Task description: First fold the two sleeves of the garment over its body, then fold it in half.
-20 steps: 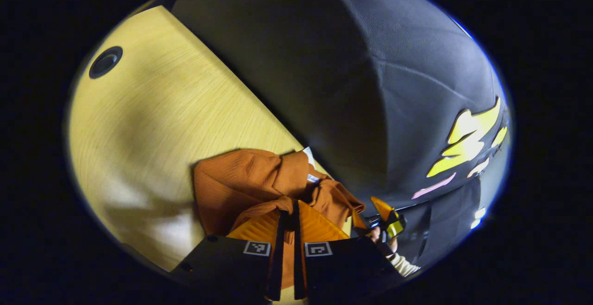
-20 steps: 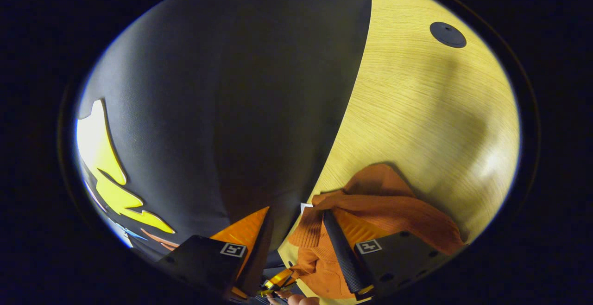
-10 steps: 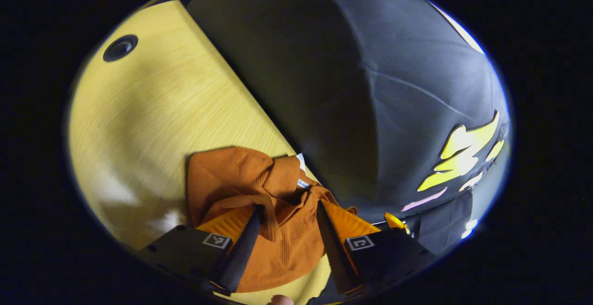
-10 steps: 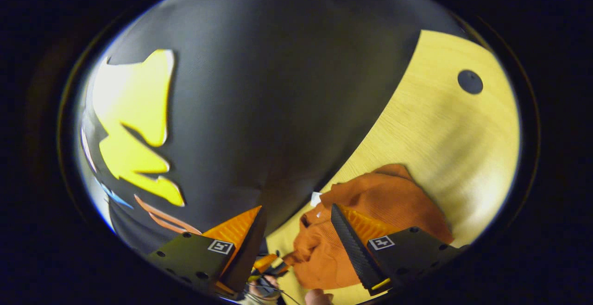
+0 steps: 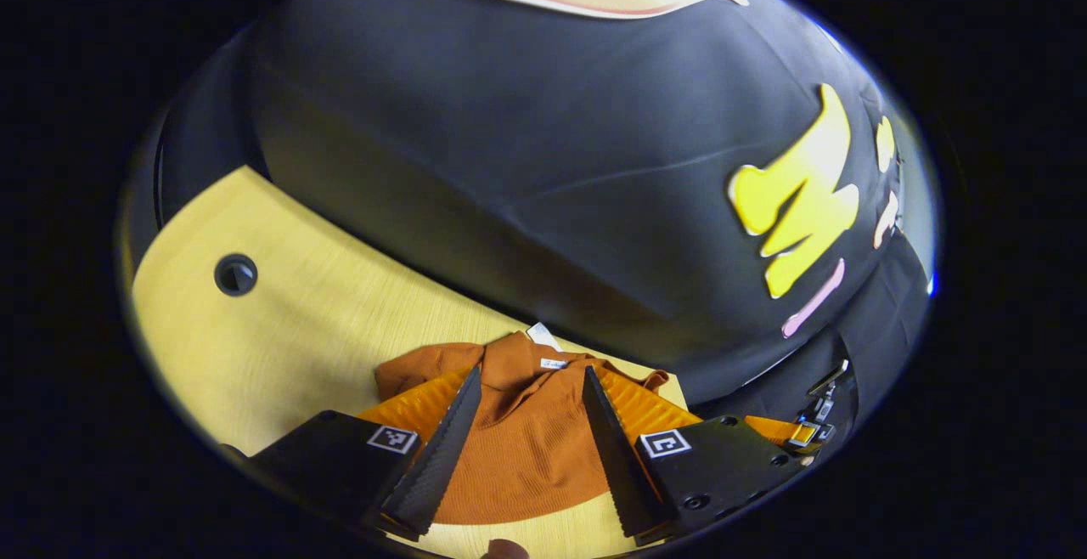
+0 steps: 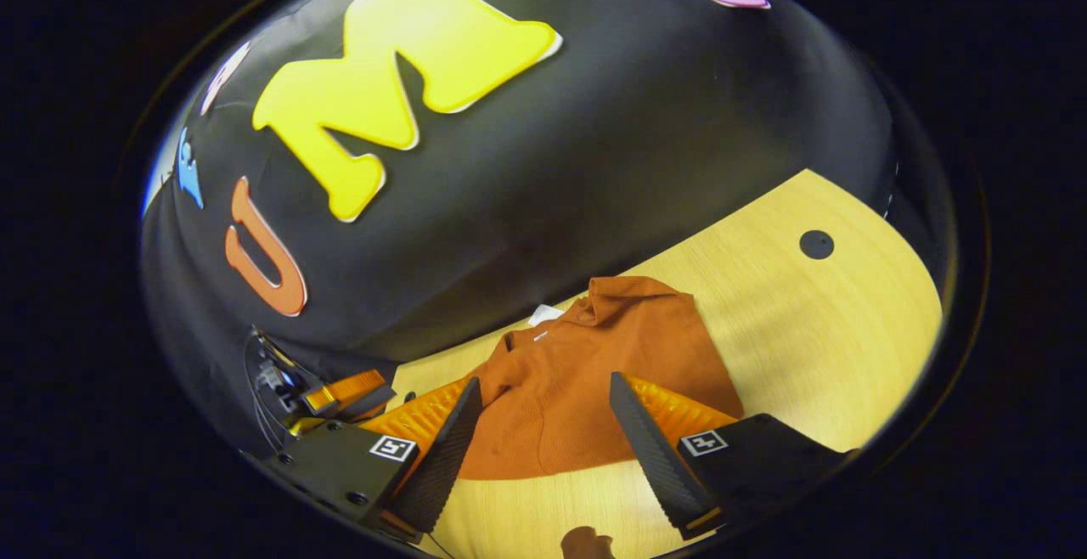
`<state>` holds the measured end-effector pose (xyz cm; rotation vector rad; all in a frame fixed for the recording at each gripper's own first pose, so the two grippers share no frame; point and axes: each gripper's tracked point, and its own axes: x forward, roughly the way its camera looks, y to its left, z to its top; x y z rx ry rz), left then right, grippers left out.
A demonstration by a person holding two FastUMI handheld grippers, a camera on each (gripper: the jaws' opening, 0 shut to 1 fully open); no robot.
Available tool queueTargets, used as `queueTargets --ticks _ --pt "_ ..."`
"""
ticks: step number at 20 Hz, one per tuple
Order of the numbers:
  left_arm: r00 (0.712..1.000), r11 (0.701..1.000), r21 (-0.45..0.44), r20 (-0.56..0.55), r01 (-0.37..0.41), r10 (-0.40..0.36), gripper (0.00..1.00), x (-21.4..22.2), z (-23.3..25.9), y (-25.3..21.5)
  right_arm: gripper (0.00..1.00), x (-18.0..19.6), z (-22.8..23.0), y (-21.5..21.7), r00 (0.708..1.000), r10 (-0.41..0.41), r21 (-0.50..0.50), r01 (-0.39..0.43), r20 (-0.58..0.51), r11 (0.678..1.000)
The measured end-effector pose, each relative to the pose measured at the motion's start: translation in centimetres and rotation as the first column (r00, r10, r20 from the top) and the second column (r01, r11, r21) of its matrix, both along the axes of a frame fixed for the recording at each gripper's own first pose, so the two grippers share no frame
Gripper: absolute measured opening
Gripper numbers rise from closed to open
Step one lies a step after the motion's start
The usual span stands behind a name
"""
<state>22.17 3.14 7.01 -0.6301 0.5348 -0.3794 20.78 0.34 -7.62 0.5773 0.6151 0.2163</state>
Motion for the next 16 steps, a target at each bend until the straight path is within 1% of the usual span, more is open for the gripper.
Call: queueTargets --ticks 2,4,7,9,10,11,12,13,14,15,16 --pt "0.997 0.997 0.075 0.079 -0.017 0.011 0.8 -2.3 2.5 0.9 0.96 -1.9 1.3 -0.1 0.999 -0.001 -0.064 0.004 0.05 0.998" --pt "0.985 0.988 0.146 0.174 -0.043 0.018 0.8 -5.4 5.4 0.7 0.97 -4.4 3.1 -0.5 0.994 0.022 -0.109 -0.01 0.107 0.994" --pt "0.968 0.966 0.253 0.25 -0.053 -0.012 0.8 -12.1 9.0 -0.5 0.96 -8.4 5.7 -0.3 0.984 0.053 -0.112 -0.034 0.171 0.993" --pt "0.953 0.932 0.352 0.303 -0.089 -0.024 0.81 -16.5 10.3 -0.8 0.96 -11.5 6.7 -0.6 0.976 0.079 -0.12 -0.055 0.205 0.991" --pt "0.942 0.913 0.387 0.335 -0.125 -0.013 0.87 -18.9 11.3 -0.5 0.93 -13.1 6.8 -1.0 0.97 0.103 -0.141 -0.073 0.219 0.987" --pt "0.933 0.895 0.419 0.359 -0.152 -0.009 0.9 -21.8 12.3 -0.8 0.97 -15.0 7.3 -1.2 0.96 0.136 -0.162 -0.098 0.244 0.982" --pt "0.923 0.882 0.432 0.386 -0.188 0.007 0.9 -24.0 13.2 -1.0 0.93 -16.7 7.9 -1.5 0.949 0.158 -0.187 -0.109 0.273 0.976" --pt "0.909 0.868 0.438 0.416 -0.234 0.035 0.9 -25.9 14.1 -1.4 0.97 -18.3 8.3 -2.1 0.939 0.176 -0.217 -0.113 0.297 0.97" --pt "0.894 0.861 0.426 0.442 -0.278 0.07 0.9 -27.8 14.9 -1.4 0.96 -20.1 8.4 -2.6 0.93 0.192 -0.239 -0.118 0.315 0.964" --pt "0.883 0.863 0.408 0.461 -0.298 0.087 0.91 -29.5 15.4 -2.0 0.97 -21.8 8.8 -2.9 0.922 0.204 -0.258 -0.12 0.33 0.959" --pt "0.861 0.867 0.381 0.498 -0.322 0.102 0.93 -31.7 16.1 -2.4 0.97 -23.1 9.2 -3.5 0.916 0.205 -0.277 -0.109 0.346 0.955"
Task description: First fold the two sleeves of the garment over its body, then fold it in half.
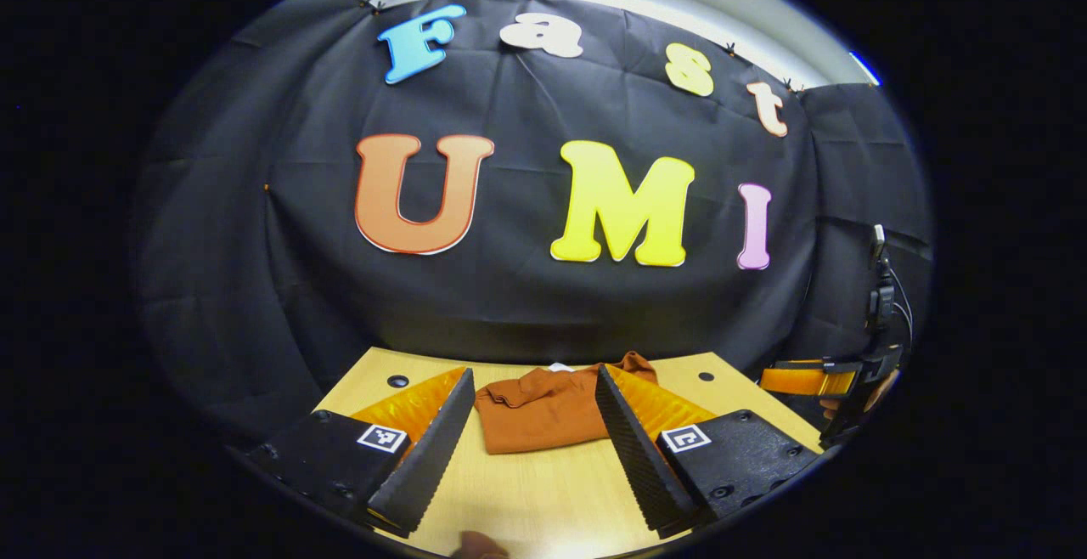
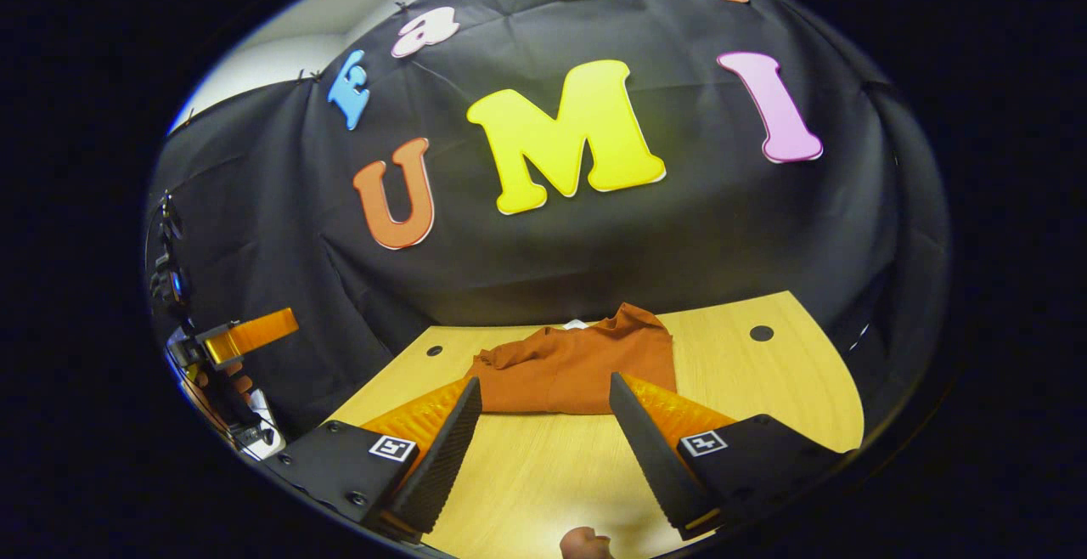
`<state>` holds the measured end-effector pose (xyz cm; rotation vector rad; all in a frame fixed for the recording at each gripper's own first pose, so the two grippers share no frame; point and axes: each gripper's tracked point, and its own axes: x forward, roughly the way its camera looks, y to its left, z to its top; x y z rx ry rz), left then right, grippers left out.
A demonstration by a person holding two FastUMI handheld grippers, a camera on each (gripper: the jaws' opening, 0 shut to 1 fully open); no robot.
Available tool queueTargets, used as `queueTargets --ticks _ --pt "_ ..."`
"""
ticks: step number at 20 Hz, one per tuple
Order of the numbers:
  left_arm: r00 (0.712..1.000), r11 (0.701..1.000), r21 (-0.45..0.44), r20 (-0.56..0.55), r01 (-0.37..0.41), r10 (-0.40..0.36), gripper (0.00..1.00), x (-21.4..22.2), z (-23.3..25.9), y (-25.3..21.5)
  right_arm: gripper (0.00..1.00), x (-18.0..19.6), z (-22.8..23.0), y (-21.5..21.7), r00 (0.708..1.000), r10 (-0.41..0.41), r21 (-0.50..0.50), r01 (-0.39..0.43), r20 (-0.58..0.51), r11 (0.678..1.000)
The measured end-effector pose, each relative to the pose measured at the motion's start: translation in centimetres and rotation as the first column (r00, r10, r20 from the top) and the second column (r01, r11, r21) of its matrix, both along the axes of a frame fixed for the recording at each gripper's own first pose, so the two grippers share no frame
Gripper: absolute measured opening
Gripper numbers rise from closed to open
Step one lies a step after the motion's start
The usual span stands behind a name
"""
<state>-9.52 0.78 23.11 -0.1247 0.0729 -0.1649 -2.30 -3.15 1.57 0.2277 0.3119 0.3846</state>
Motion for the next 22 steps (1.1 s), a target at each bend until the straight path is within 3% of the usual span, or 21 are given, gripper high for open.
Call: queueTargets --ticks 2,6,10,14,20,22 --pt "0.996 0.998 -0.014 0.064 -0.058 0.059 0.97 -3.5 1.1 0.1 0.96 -3.2 1.4 -1.9 0.997 -0.026 -0.032 0.028 0.078 0.999" --pt "0.978 0.984 0.044 0.128 -0.171 0.164 0.97 -8.4 1.9 0.7 0.96 -7.7 3.7 -2.9 0.981 -0.052 -0.066 0.065 0.188 0.996" --pt "0.966 0.968 0.069 0.114 -0.239 0.231 0.97 -11.8 1.7 -0.7 0.96 -12.7 7.1 -4.6 0.939 -0.128 -0.1 0.167 0.319 0.981" --pt "0.975 0.977 0.044 0.081 -0.209 0.205 0.97 -15.2 0.6 -4.1 0.96 -16.6 7.0 -5.7 0.912 -0.198 -0.138 0.261 0.358 0.955" --pt "0.988 0.991 0.062 0.109 -0.116 0.109 0.97 -17.0 0.3 -8.2 0.93 -19.0 5.9 -4.6 0.909 -0.222 -0.155 0.291 0.353 0.944" --pt "0.988 0.991 0.071 0.111 -0.112 0.103 0.97 -16.8 0.2 -8.2 0.96 -19.1 6.2 -4.4 0.903 -0.236 -0.163 0.309 0.358 0.937"
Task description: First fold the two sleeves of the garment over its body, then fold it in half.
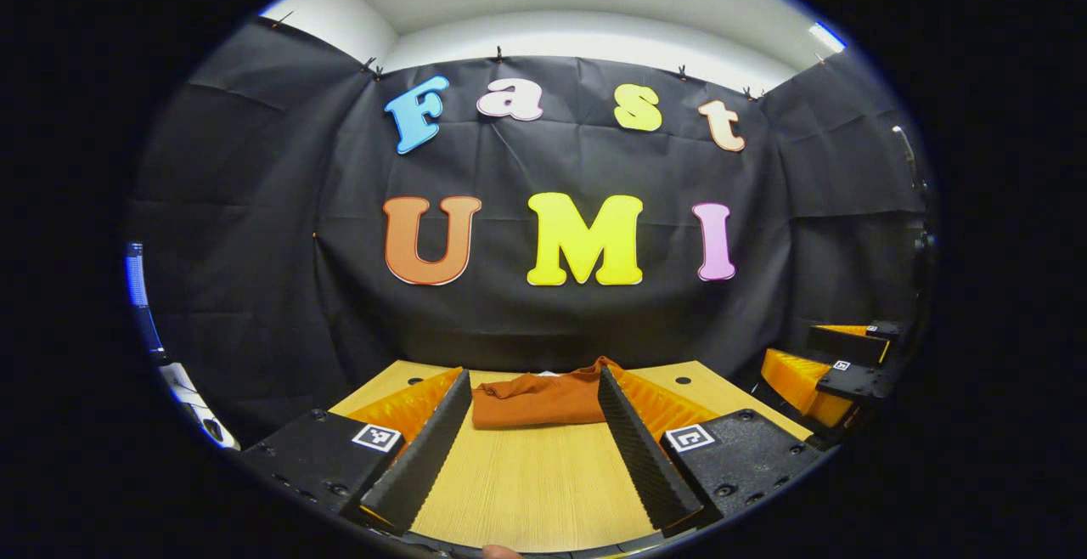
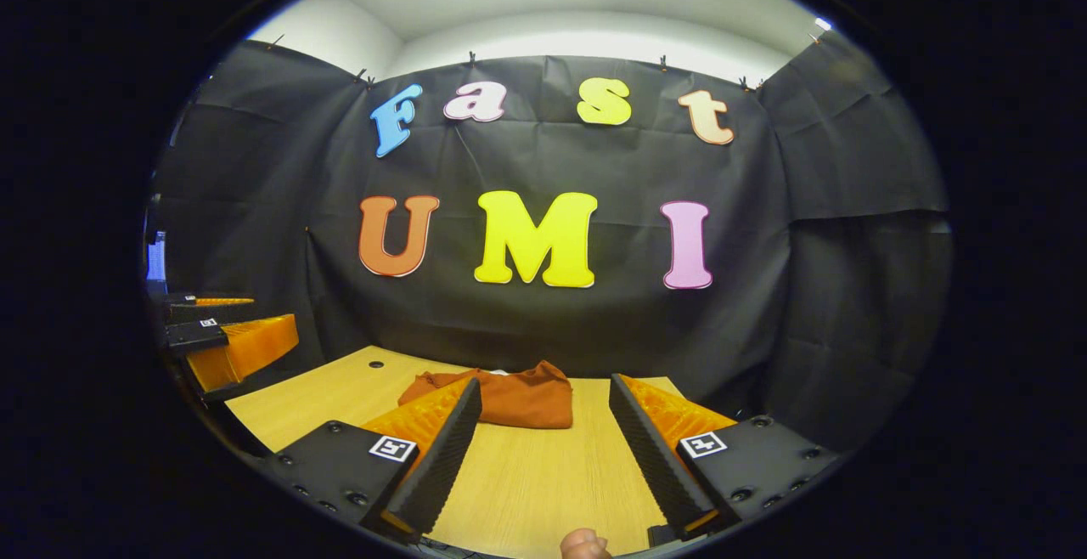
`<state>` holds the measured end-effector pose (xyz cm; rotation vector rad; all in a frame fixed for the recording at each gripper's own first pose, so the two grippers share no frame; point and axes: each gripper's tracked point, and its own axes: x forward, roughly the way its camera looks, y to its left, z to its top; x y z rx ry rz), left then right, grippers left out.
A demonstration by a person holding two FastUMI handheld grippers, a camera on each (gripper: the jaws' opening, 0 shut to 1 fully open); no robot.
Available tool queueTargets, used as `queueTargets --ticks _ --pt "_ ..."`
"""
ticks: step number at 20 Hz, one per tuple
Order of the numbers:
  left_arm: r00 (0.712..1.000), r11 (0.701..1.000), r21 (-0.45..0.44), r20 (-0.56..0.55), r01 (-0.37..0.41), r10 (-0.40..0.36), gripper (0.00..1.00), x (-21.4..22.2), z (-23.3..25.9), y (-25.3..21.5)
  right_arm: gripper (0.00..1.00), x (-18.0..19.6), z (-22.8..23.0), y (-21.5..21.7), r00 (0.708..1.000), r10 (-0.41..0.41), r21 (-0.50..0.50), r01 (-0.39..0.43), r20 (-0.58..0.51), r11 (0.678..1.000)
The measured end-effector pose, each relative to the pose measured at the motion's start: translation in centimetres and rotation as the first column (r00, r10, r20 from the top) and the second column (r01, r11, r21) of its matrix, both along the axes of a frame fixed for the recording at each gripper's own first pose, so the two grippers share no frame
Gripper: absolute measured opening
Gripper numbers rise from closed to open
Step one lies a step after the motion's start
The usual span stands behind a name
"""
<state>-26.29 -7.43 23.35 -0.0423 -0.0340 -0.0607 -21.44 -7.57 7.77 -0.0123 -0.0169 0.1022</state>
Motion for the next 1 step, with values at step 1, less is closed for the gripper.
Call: queueTargets --ticks 1 --pt "1.0 1.0 -0.008 -0.009 -0.002 0.002 0.97 0.22 -0.28 0.15 0.96 -0.11 0.17 0.57 1.0 0.0 0.003 0.0 0.0 1.0"
